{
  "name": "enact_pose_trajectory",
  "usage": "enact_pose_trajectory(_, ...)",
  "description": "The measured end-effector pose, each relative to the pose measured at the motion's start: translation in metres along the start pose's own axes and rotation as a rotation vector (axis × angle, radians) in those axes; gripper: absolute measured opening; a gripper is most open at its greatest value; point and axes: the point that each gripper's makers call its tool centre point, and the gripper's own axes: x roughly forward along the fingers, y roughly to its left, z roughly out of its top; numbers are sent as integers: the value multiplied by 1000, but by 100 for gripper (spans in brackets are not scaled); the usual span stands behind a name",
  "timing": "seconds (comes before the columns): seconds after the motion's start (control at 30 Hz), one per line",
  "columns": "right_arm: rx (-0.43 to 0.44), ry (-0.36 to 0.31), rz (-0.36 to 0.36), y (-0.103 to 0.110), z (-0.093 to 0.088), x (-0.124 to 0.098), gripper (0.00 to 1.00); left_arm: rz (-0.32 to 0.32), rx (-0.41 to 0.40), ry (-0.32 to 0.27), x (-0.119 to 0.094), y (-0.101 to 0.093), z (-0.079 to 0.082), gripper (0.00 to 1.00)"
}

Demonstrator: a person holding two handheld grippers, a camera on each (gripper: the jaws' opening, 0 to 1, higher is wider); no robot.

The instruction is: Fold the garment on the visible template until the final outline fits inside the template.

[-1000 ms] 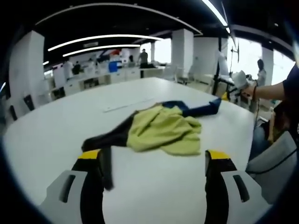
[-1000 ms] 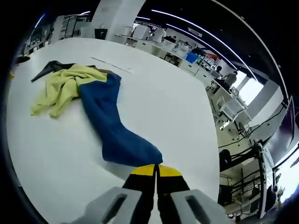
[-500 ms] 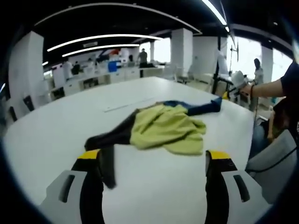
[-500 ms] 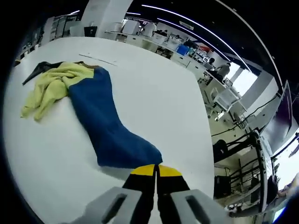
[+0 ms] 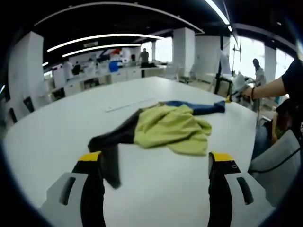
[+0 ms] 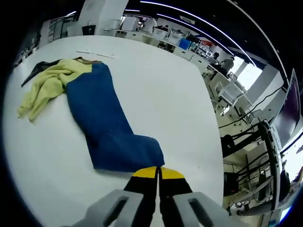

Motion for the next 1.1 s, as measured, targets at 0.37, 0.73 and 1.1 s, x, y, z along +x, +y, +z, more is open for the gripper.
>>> enact_pose_trajectory(0.37, 197, -112, 26, 19, 28, -15, 28, -10, -10, -6, 5, -6, 3, 87)
enact_pose_trajectory(0.73, 299, -185, 188, 88, 61, -35, 54, -71, 46, 3, 24, -30, 9, 86)
enact_pose_trajectory(1.1, 269, -211, 352, 171, 87, -49, 54, -131, 48, 18, 49, -55, -2, 79)
